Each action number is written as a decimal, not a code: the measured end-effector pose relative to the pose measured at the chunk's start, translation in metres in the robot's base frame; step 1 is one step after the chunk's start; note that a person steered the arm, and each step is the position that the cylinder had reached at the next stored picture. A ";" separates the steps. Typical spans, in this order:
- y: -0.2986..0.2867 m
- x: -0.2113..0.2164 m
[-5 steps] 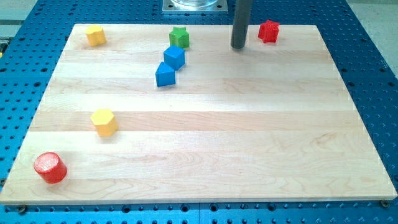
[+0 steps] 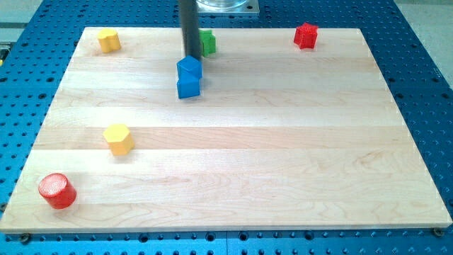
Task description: Separate the blue cube and the green star
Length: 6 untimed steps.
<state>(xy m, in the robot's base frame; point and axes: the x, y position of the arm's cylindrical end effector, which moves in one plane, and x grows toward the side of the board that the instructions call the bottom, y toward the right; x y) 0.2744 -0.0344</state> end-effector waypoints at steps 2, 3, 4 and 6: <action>-0.010 0.034; -0.010 0.036; -0.010 0.036; -0.010 0.036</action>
